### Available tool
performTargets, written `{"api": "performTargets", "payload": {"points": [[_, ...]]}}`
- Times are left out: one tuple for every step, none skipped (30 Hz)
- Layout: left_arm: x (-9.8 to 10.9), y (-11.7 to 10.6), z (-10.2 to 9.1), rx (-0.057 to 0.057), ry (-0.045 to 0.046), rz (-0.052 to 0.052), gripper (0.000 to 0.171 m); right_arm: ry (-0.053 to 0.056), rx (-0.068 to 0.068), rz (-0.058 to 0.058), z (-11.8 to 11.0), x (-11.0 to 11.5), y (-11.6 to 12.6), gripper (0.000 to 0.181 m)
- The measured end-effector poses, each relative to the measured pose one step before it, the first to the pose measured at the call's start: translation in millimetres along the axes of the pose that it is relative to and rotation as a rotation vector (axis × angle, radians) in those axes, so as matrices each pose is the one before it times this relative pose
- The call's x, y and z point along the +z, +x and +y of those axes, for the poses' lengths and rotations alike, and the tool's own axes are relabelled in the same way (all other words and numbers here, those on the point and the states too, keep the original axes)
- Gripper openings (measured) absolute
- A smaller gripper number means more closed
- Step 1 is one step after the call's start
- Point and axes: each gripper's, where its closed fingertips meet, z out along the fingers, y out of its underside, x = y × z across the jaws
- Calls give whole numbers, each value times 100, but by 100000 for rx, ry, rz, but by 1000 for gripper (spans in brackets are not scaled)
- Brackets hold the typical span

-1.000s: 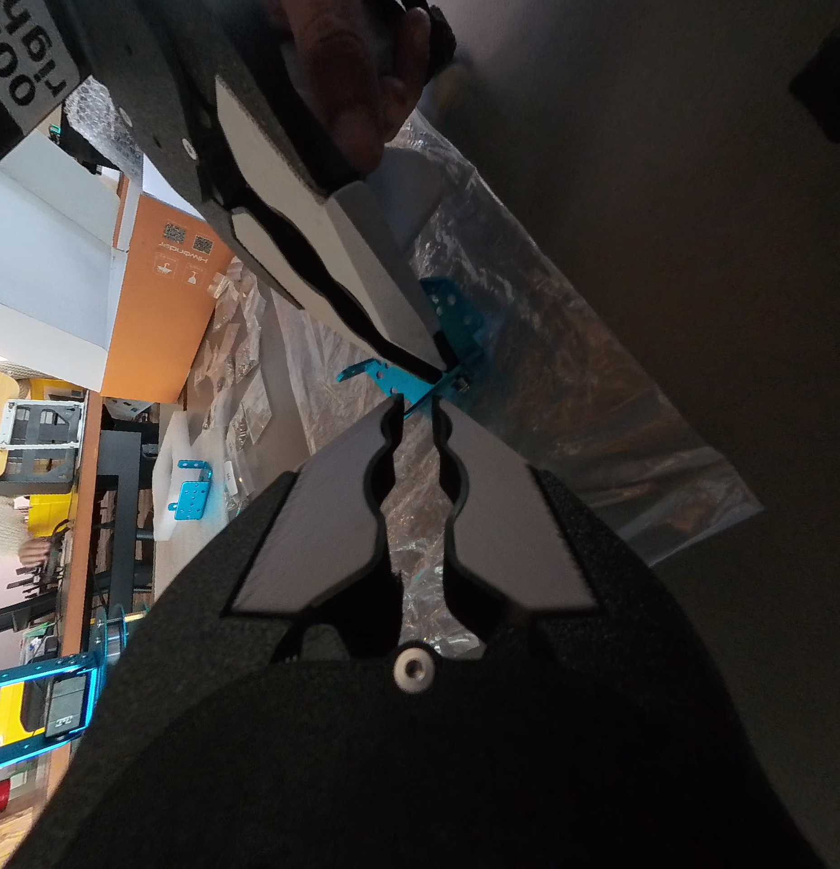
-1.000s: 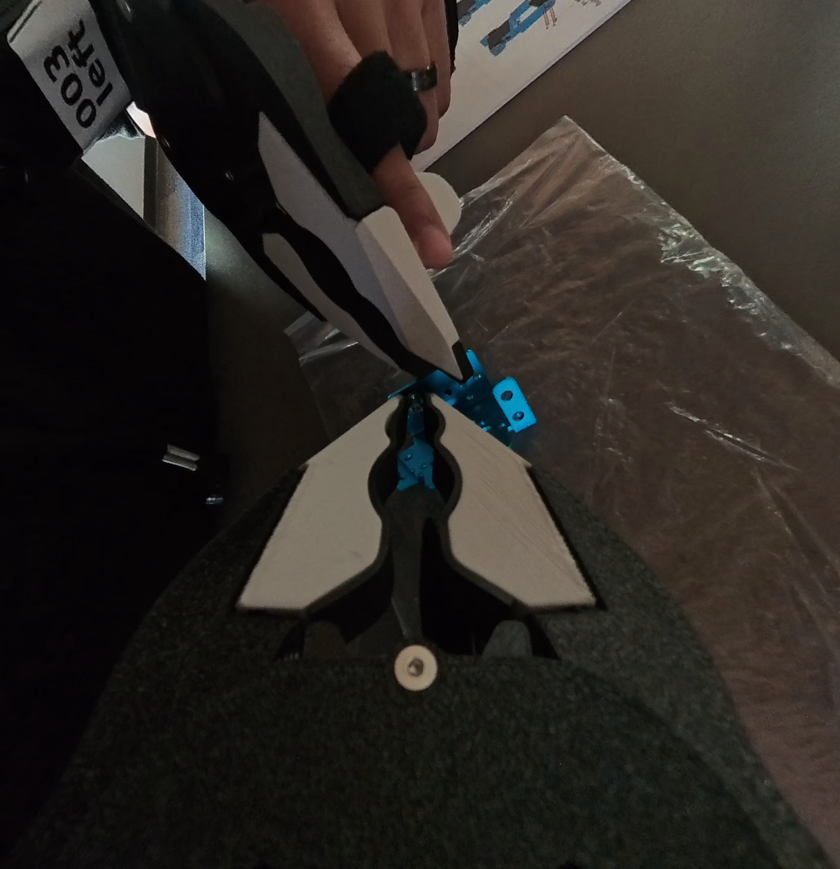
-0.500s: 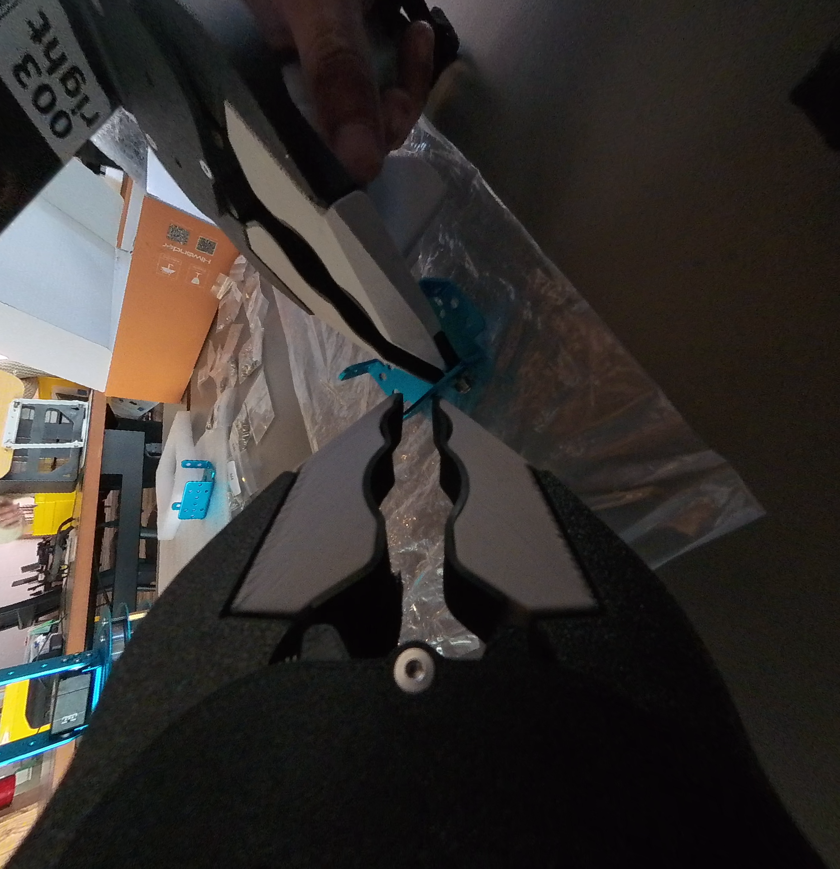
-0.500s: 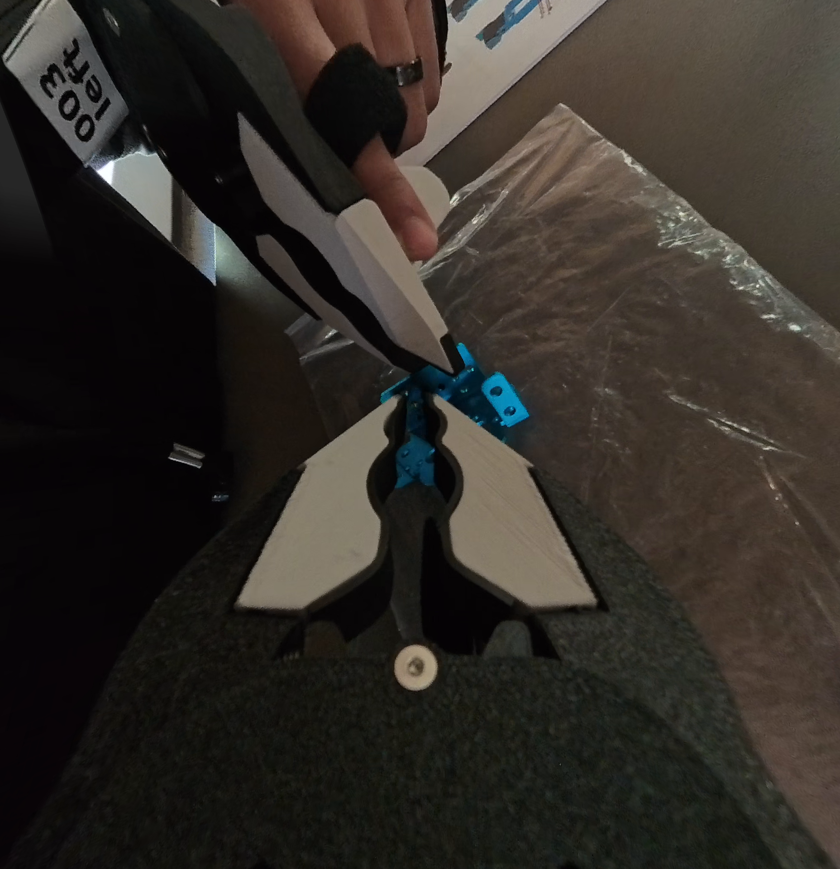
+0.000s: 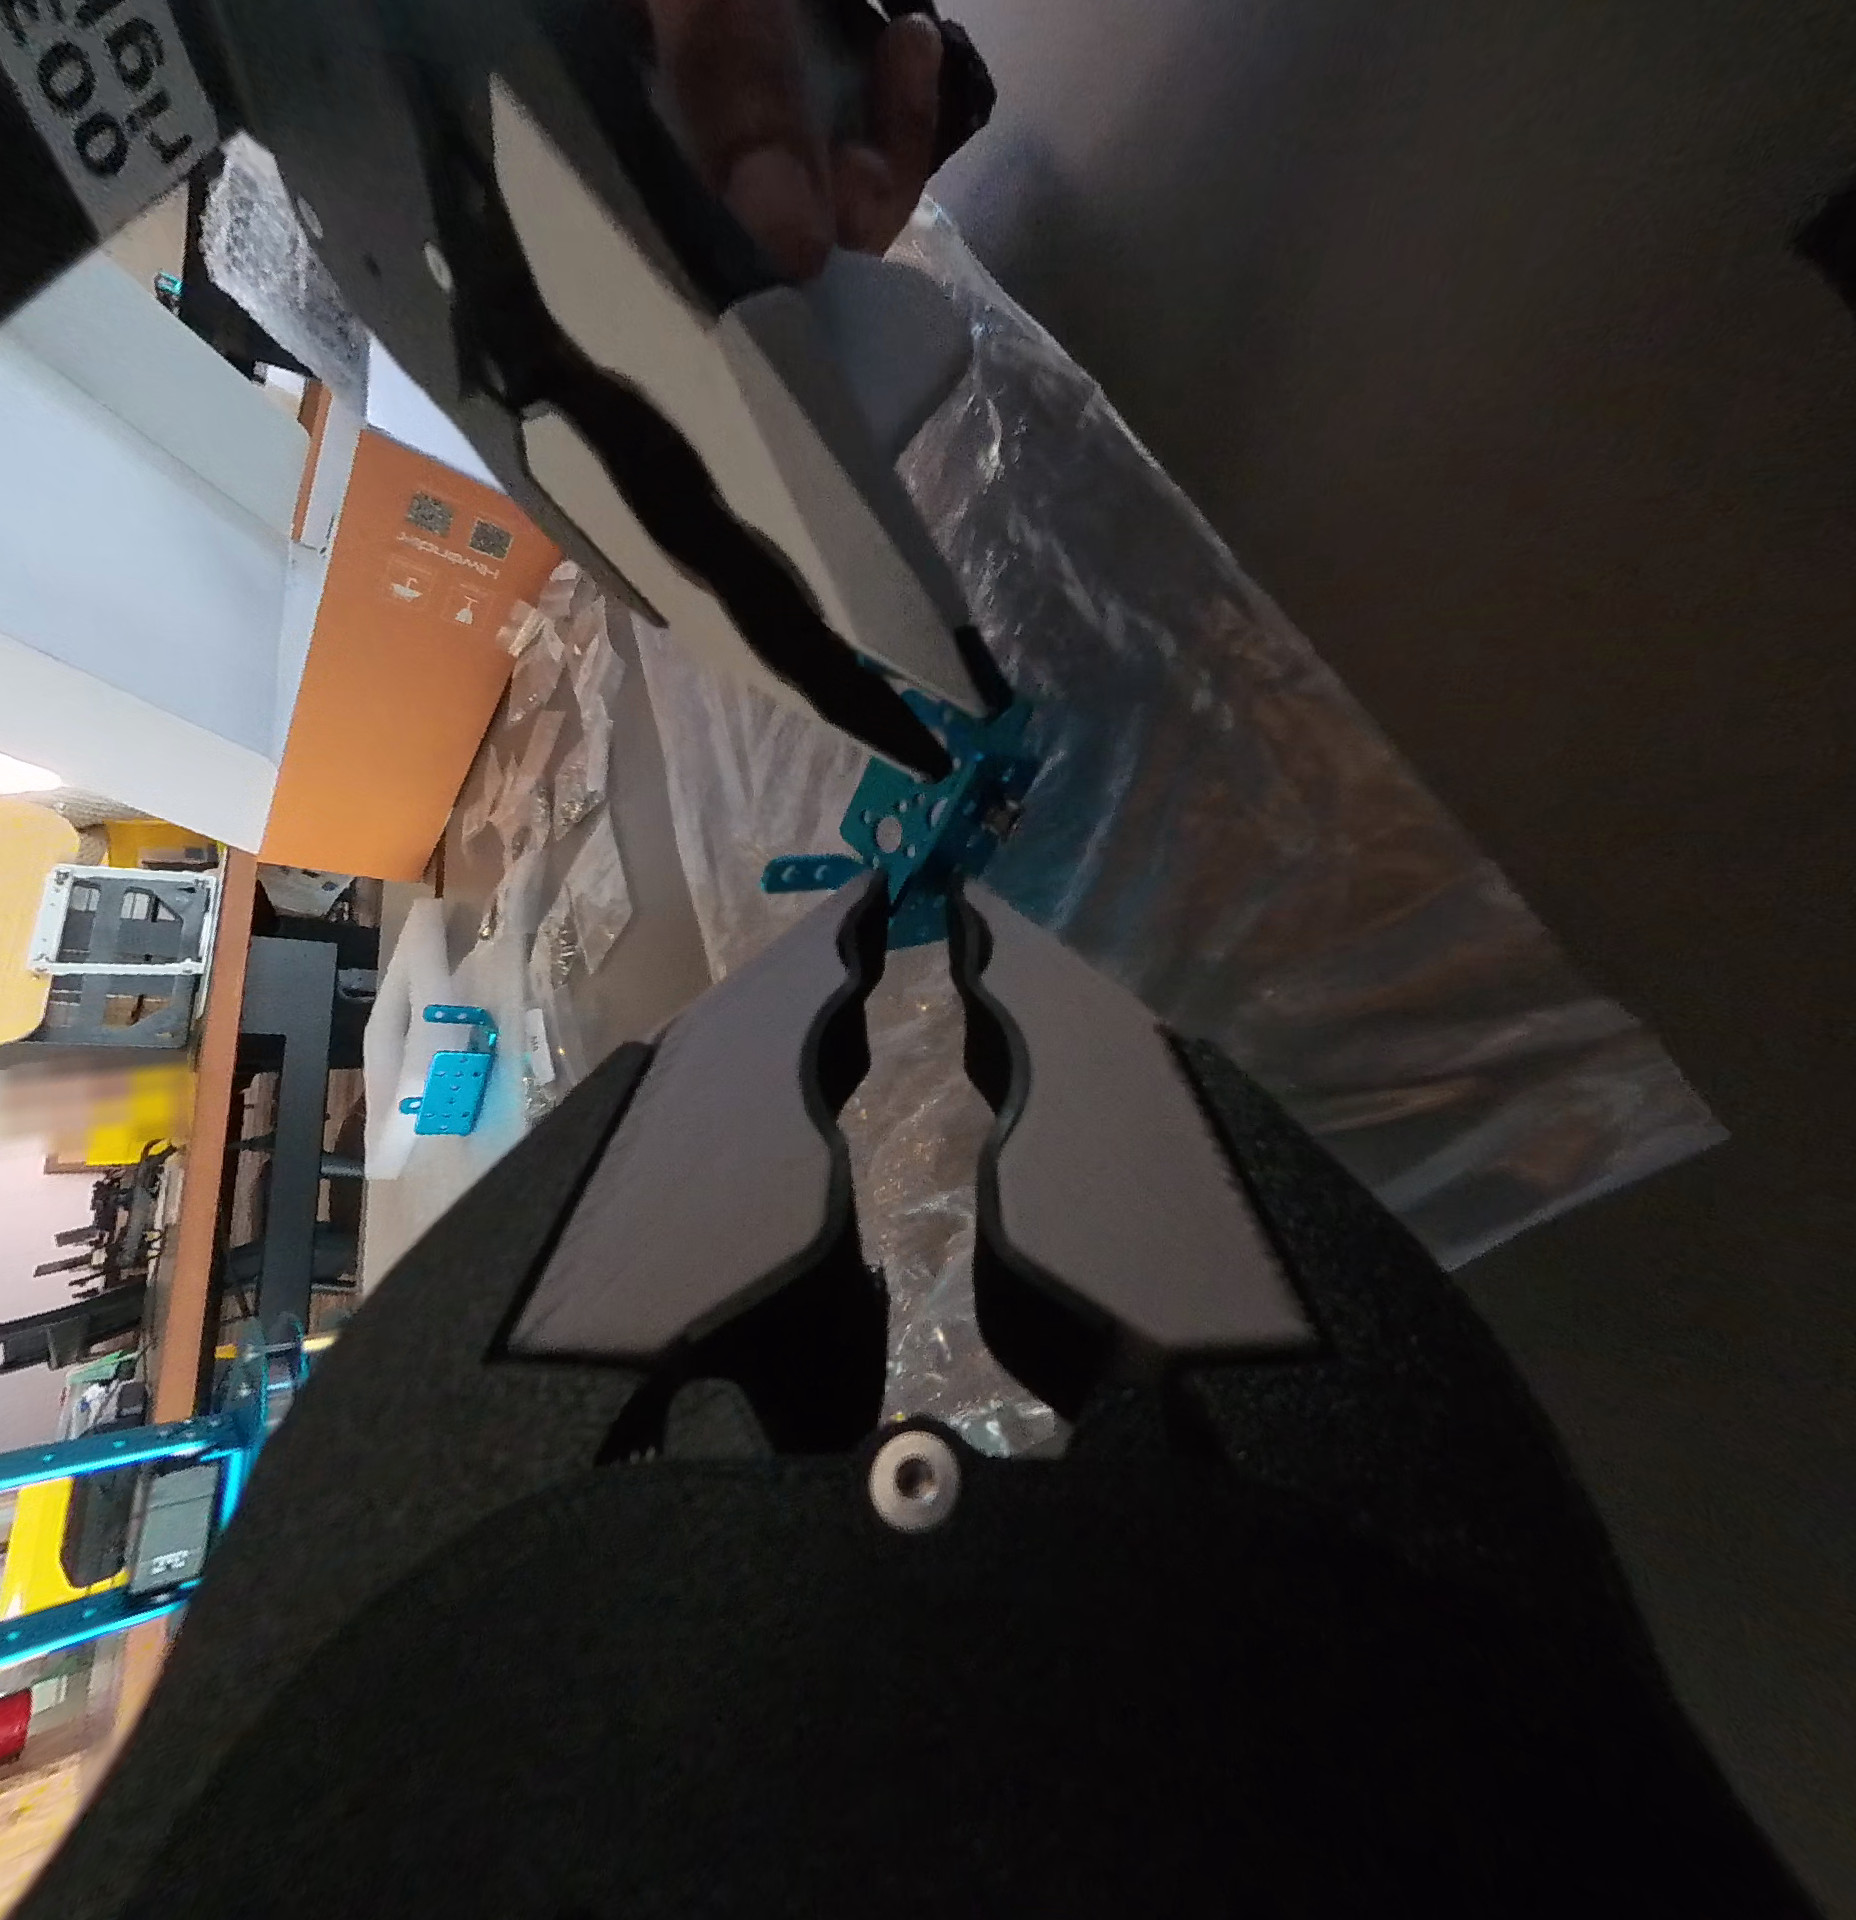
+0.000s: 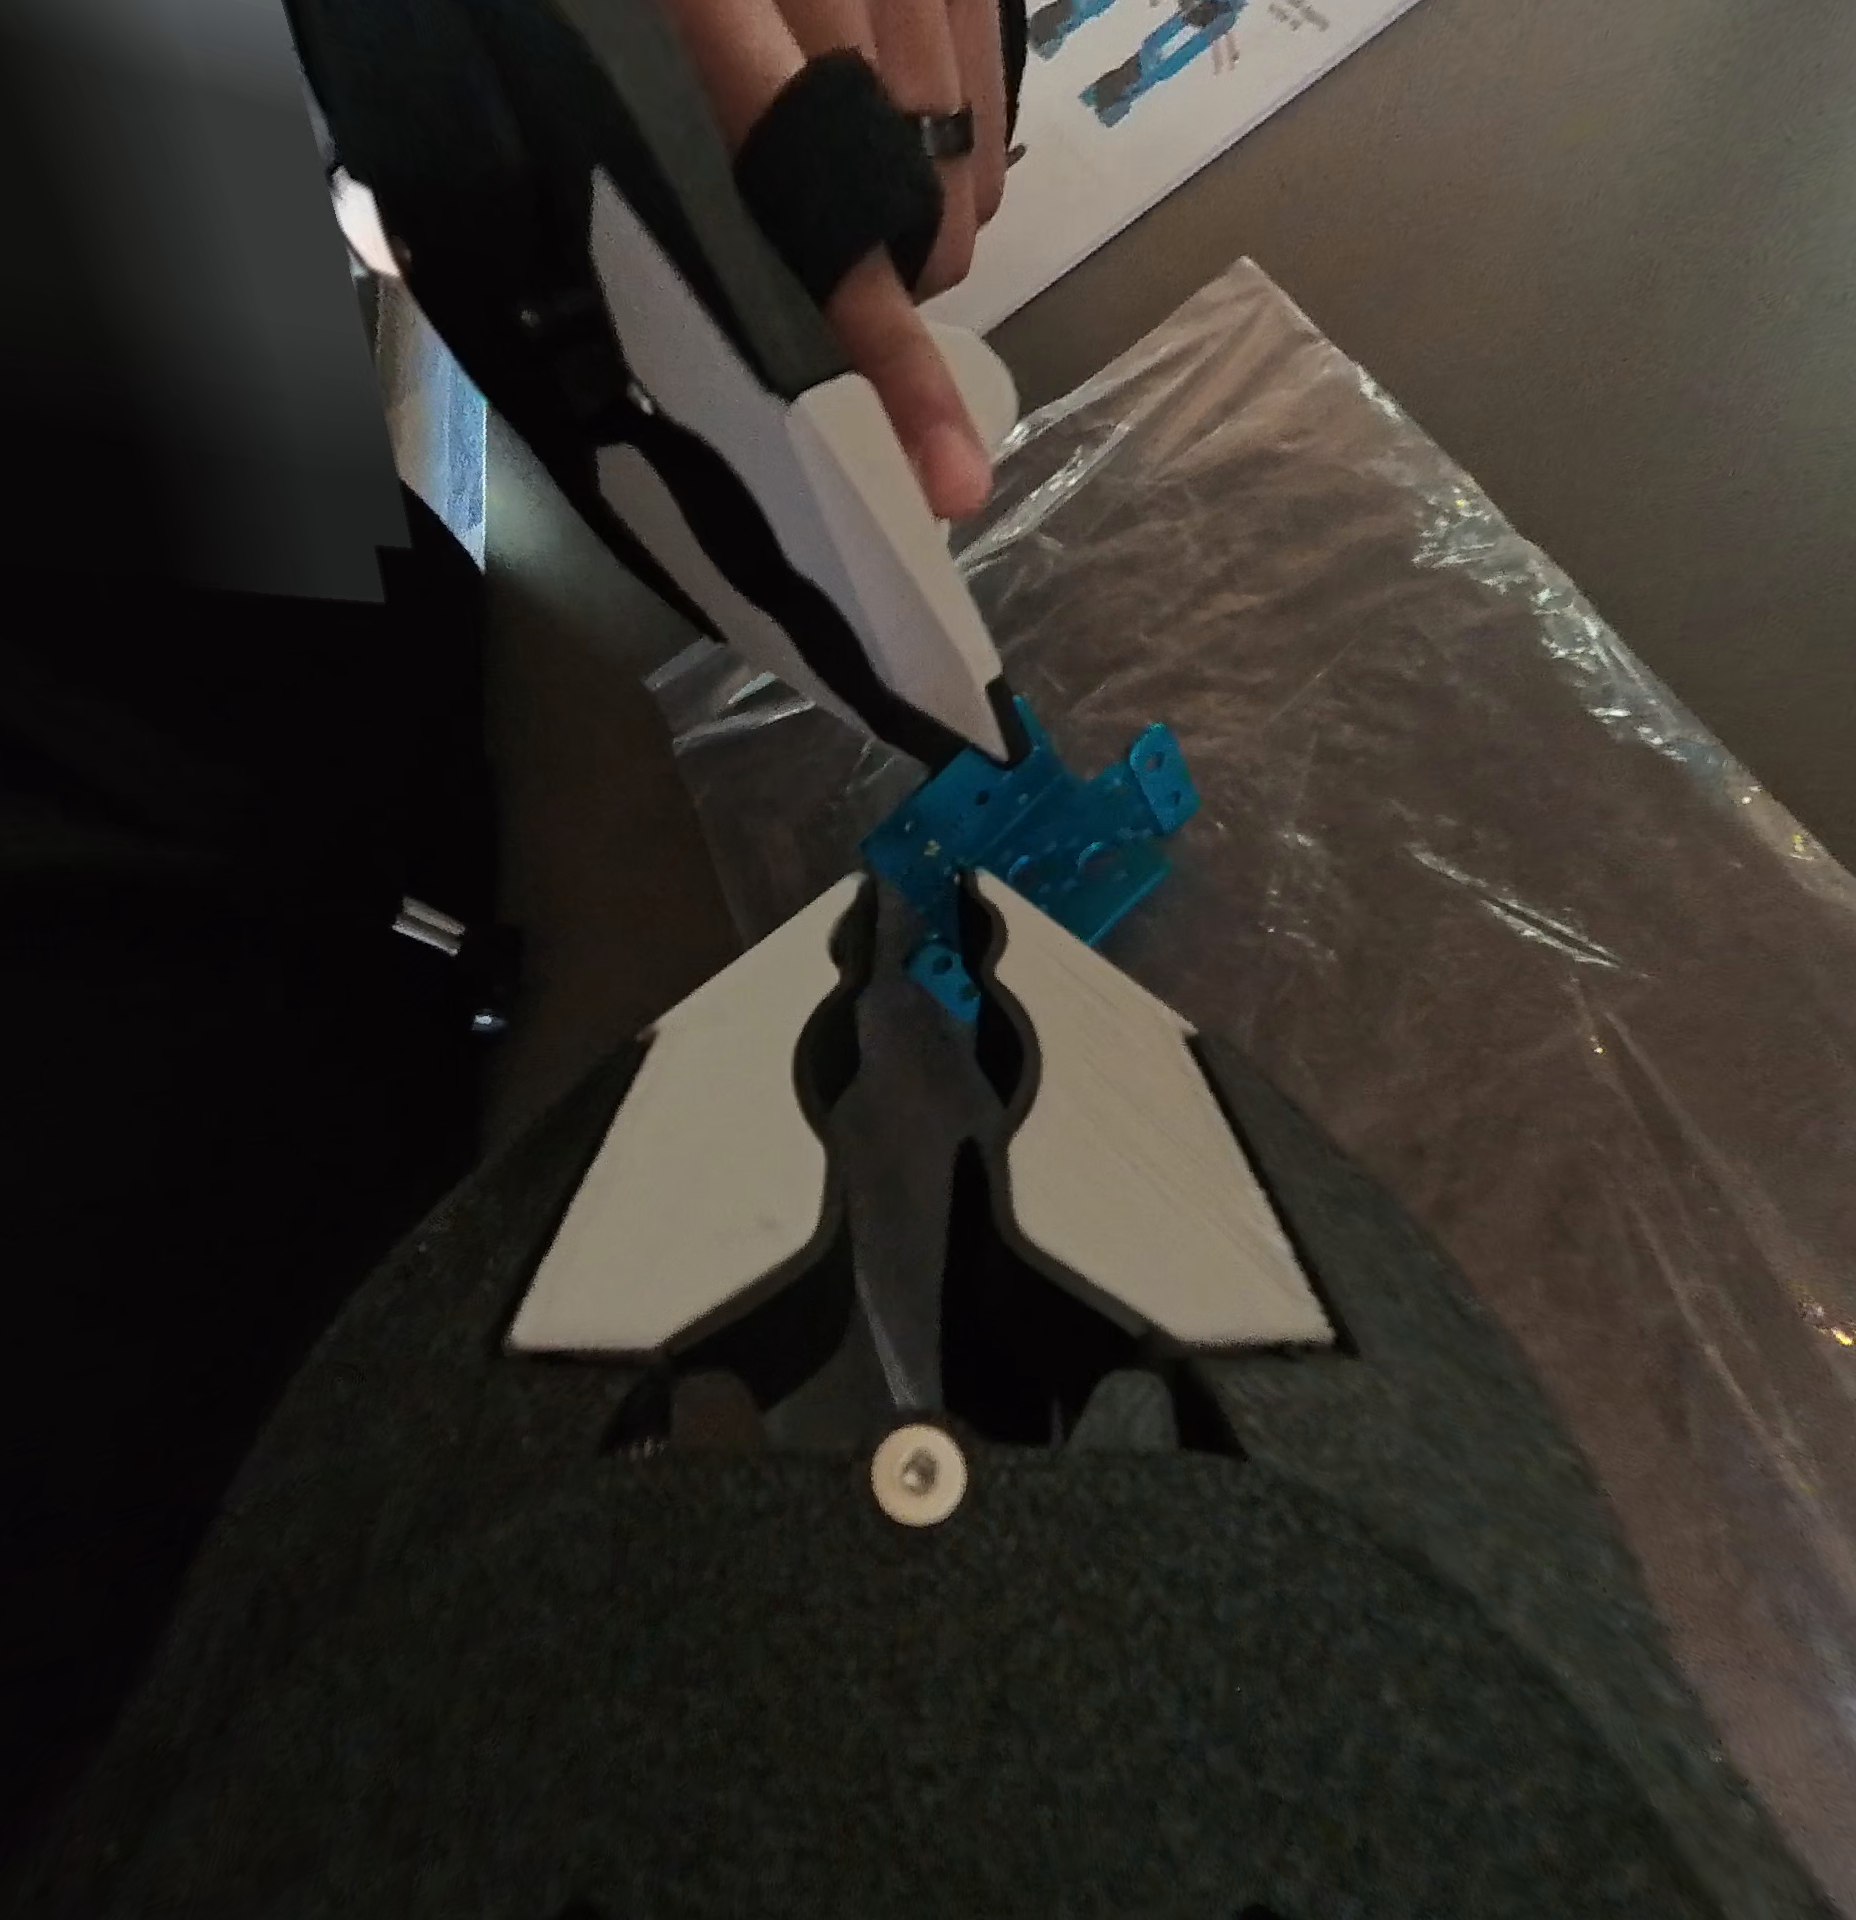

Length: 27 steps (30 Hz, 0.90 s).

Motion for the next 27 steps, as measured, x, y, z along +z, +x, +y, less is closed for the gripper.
{"api": "performTargets", "payload": {"points": [[19,-37,39,-1108,-65,143,11,124,-1279,24,-8,-47,-94,18],[20,-15,20,-1080,-4,160,11,767,-1521,992,-151,-63,8,19],[28,-33,31,-992,-208,3,11,858,-1440,2082,-169,-32,162,19],[38,14,21,-961,-303,332,11,-137,-1187,2790,-11,-25,252,19],[44,3,-25,-1197,-117,318,13,-557,-1073,2616,100,-2,202,20],[26,37,-54,-1526,8,722,16,-28,-955,1402,68,-13,19,20],[22,84,-62,-1548,57,1136,21,571,-776,1101,8,-47,-4,20],[21,142,-52,-1498,4,1521,25,1095,-525,1295,-23,-80,48,20],[36,150,8,-1309,-409,1532,31,1372,-16,645,-25,-92,0,19],[48,96,48,-1147,-823,1056,37,779,724,-144,73,-53,-55,19],[42,71,23,-1512,-753,906,37,291,1027,-61,127,-39,-29,19],[20,10,-14,-1807,-409,831,38,521,768,535,66,-50,27,19],[3,68,-49,-2125,8,1469,39,778,374,808,14,-63,17,19],[19,190,-51,-2861,254,2590,38,692,143,462,21,-69,-43,19],[33,127,-32,-2831,334,2488,38,595,180,304,16,-76,-55,19],[17,-14,-6,-2003,108,1690,38,674,249,82,6,-56,-56,18],[3,-63,-12,-1201,74,1181,39,668,367,-191,7,-71,-69,18],[-4,-34,-75,-833,232,1221,39,605,404,-167,11,-83,-41,18],[-10,85,-161,-620,625,1747,39,566,275,-132,12,-79,-33,18],[-30,195,-234,-714,837,2401,39,630,169,-325,-17,-100,-55,18],[-13,176,-258,-1198,745,2637,39,564,157,-539,-41,-69,-72,18],[28,167,-150,-1129,44,2769,39,255,-2,-417,-41,-53,-41,17],[87,-74,-19,-1017,-721,1559,39,63,-334,-41,-35,-37,32,17],[111,-65,73,-1519,-1101,1988,39,131,-532,-8,-60,-6,40,17],[95,70,72,-2292,-985,3062,39,48,-404,-25,-40,-1,56,17],[69,7,37,-2202,-512,2336,39,-137,-199,-44,-8,9,46,17],[59,43,93,-1189,-437,1871,39,-333,-102,-138,54,5,19,17]]}}
